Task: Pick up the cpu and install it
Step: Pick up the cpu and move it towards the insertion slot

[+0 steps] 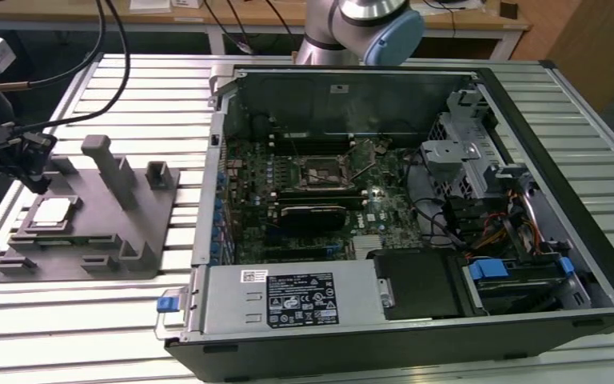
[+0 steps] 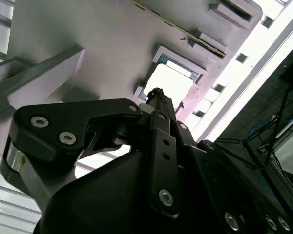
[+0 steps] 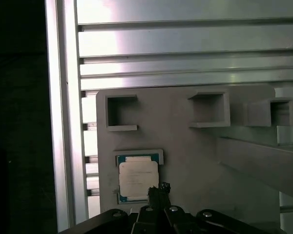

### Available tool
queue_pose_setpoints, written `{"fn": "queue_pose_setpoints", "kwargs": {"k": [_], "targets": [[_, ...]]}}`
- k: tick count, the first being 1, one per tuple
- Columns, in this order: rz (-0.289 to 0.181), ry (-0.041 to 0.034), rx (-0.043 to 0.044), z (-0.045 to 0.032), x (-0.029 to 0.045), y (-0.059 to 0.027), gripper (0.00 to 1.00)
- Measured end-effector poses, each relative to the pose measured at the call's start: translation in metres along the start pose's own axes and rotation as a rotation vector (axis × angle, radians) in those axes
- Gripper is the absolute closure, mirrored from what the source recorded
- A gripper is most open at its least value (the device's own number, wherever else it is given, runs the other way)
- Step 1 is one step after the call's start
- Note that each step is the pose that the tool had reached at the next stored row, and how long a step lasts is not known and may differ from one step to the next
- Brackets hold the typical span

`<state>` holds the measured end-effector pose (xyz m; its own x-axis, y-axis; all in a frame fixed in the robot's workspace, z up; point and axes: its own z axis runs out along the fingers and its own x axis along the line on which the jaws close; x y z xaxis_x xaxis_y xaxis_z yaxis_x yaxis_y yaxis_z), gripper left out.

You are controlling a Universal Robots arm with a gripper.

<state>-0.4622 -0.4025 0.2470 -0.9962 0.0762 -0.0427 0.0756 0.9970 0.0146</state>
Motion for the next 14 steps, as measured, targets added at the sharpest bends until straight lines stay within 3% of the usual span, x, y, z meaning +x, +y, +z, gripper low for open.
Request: {"fn": "queue_pose_setpoints", "kwargs": {"k": [14], "targets": [[0.000,-0.0003,0.0050,0.0137,0.0072,-0.0010,0.89]]}}
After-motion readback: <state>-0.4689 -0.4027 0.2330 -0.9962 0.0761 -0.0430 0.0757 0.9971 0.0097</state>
